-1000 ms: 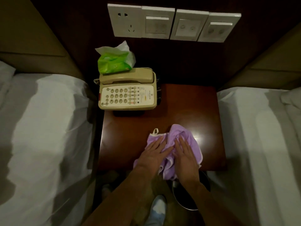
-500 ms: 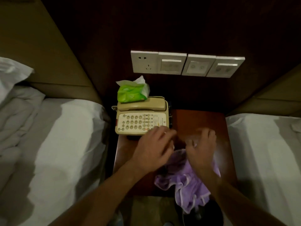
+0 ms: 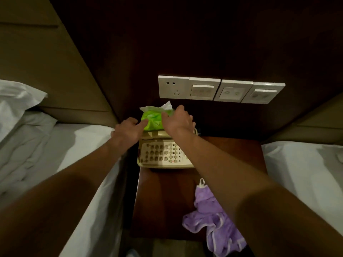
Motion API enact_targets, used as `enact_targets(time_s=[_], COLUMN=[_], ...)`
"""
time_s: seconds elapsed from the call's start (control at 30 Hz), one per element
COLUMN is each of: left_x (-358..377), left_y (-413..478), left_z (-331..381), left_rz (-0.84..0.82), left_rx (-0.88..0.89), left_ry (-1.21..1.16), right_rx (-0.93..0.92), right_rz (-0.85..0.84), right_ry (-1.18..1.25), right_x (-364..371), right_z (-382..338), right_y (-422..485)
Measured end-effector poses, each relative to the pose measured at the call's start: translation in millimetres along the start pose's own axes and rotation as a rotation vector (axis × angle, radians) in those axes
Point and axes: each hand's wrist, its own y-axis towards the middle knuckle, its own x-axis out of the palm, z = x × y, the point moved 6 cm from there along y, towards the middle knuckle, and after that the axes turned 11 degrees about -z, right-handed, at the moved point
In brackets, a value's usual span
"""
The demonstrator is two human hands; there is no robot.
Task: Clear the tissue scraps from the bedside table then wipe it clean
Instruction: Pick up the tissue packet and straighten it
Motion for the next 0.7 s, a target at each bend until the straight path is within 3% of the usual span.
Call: enact_targets(time_s=[0.1, 0.23, 0.57, 0.7], left_x=[4.0, 6.2, 31.1, 77.2], left_y=[18.0, 18.5, -36.2, -81.4], left_z=[4.2, 14.8, 46.3, 90.4], left_rz=[-0.044, -0.011, 0.372, 0.505], left_rx=[0.036, 0.105, 0.485, 0.620], left_ry=[0.034, 0.031, -0.134, 0.018], right_rx=[0.119, 0.114, 0.006, -0.022], right_rz=[-0.030, -0.005, 0.130, 0.235], right_ry=[0.024, 0.073, 0.394, 0.430], right_x=[6.3, 8.0, -27.4, -73.4], right_z=[5.8, 7.6, 24.1, 89.1], right_y=[7.8, 7.0, -17.9, -41.1])
